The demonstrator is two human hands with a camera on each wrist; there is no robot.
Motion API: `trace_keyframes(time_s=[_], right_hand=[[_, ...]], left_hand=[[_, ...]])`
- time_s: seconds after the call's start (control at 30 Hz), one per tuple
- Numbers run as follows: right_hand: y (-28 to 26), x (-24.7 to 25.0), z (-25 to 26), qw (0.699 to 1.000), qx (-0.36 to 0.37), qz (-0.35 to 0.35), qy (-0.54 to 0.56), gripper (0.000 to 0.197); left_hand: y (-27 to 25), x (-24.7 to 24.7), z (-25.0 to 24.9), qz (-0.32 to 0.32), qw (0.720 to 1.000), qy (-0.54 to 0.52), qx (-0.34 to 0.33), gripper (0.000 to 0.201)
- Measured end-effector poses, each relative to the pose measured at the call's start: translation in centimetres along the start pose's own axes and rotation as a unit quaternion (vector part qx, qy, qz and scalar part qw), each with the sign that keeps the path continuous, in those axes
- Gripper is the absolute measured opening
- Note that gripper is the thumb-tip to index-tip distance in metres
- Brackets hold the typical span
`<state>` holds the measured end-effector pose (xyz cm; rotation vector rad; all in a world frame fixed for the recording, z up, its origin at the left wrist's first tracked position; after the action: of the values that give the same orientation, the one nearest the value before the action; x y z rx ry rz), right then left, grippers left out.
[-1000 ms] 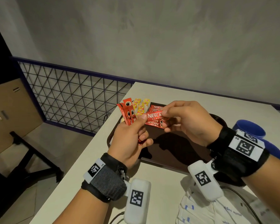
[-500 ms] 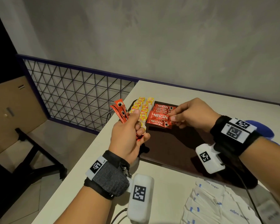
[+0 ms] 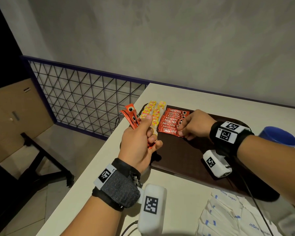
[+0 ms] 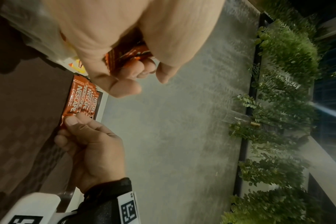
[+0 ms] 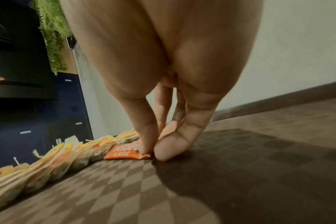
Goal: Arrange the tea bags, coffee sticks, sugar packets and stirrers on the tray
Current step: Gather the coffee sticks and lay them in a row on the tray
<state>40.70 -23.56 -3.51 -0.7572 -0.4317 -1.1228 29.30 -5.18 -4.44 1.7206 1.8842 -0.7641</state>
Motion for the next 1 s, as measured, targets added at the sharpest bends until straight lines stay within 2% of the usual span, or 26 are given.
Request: trace_keyframes(time_s=[0.4, 0.5, 0.67, 0.87, 1.0], right_hand=[[0.5, 0.3, -0.3, 1.000, -0.007, -0.016, -0.018, 0.018], [0.5, 0.5, -0.4, 1.000, -0.006, -0.022, -0.015, 0.021], [0.3, 0.8, -0.6, 0.999, -0.009, -0.030, -0.010, 0.027], [-0.7, 1.2, -0.3, 0.999, 0.000, -0.037, -0.023, 0.017], [-0.8, 0.4, -0.3, 0.998, -0.008, -0.020, -0.059, 0.019]], left_hand=[[0.0, -0.2, 0.4, 0.003, 0.999, -0.021, 0.032, 0.023], [-0.1, -0.1, 0.5, 0.002, 0.999, -0.027, 0.037, 0.016], [-0.3, -0.3, 0.4, 0.009, 0.998, -0.054, 0.036, 0.016], [-0.4, -0.1, 0.6, 0.002, 0.997, -0.069, 0.043, 0.018], [-0.4, -0.2, 0.7, 0.002, 0.997, -0.068, 0.046, 0.016]])
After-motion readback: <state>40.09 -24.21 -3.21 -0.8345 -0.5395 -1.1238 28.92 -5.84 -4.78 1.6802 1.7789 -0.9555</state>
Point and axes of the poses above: each hand's wrist, its own y-axis towards the middle knuckle, its own x-axis out of the back of the hand, z = x × y, the point moved 10 cm from there along y, towards the middle knuckle, and after that the axes turned 7 degrees about z, right-handed, at the moved point
